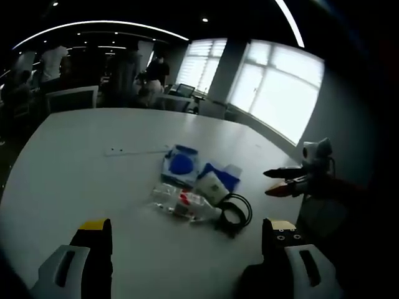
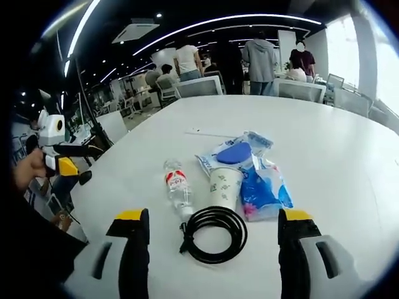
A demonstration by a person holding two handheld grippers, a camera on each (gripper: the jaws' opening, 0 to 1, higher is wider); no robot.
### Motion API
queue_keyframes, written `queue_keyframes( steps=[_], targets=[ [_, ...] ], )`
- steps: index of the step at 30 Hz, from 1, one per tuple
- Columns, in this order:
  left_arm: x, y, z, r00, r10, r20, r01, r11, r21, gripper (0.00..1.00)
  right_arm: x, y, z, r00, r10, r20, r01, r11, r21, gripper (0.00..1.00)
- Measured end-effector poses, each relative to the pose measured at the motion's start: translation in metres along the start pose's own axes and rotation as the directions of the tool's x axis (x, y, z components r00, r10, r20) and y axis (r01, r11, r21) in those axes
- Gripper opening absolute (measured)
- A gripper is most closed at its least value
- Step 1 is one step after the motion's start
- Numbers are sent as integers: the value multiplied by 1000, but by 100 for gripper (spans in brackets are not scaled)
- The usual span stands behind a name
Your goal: Arrange the tabletop items into an orderly group along one side of the table until the central work area is clear of visible clutter.
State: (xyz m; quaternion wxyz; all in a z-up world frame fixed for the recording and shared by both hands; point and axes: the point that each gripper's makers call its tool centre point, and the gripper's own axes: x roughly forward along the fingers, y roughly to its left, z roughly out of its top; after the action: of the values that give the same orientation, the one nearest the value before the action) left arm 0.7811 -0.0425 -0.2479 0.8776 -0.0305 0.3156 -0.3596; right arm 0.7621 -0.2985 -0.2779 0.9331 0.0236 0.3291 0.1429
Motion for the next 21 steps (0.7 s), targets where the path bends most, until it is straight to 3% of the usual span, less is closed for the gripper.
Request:
queue_keyframes(
  steps=[14,21],
  targets=[
    [1,-1,1,1000,-4,2,4,1000,5,99,29,28,-8,995,86,-47,-89,993,-81,69],
    [1,-3,-1,1000,-6,0,6,1000,9,99,45,42,-20,988,137,-75,-147,978,-149,59]
  ],
)
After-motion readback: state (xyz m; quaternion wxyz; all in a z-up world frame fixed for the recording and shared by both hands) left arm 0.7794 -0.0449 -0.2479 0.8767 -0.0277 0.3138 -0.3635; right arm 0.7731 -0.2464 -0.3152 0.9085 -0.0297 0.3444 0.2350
